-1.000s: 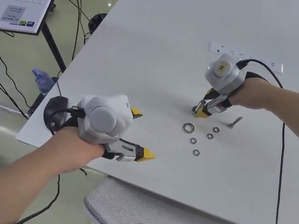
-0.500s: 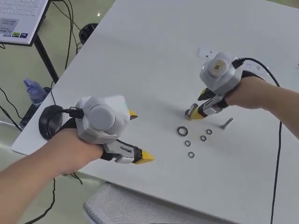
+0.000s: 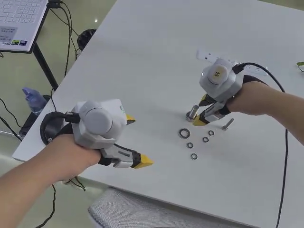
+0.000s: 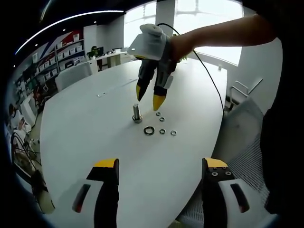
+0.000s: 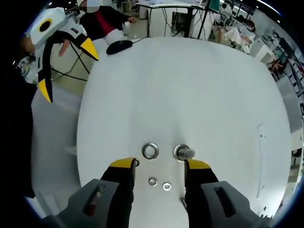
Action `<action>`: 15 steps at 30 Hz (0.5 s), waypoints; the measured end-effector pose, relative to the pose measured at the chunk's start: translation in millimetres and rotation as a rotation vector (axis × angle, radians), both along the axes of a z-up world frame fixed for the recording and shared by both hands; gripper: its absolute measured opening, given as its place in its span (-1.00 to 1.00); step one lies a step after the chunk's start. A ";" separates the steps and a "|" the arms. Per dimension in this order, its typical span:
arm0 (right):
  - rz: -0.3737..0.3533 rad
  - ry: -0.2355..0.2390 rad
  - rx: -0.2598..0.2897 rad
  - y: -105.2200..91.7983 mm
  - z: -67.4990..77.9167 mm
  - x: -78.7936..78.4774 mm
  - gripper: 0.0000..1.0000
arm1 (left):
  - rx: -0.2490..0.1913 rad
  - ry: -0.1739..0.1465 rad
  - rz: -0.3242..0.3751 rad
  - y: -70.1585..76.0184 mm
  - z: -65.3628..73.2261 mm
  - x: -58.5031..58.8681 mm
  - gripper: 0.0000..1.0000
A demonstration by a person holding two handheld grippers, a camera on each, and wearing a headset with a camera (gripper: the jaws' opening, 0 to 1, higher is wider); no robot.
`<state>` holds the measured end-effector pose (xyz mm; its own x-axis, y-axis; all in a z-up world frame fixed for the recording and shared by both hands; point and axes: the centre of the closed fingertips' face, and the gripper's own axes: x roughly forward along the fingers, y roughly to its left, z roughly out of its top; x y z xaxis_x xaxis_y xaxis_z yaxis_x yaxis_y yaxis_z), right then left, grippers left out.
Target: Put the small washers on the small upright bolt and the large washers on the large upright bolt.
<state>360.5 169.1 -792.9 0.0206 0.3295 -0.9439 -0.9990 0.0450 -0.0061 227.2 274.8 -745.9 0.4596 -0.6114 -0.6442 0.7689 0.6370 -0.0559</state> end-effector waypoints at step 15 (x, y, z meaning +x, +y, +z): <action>-0.005 0.027 -0.005 -4.3 -3.5 -30.7 -0.19 | -0.021 -0.001 -0.024 -0.7 2.5 -6.7 0.40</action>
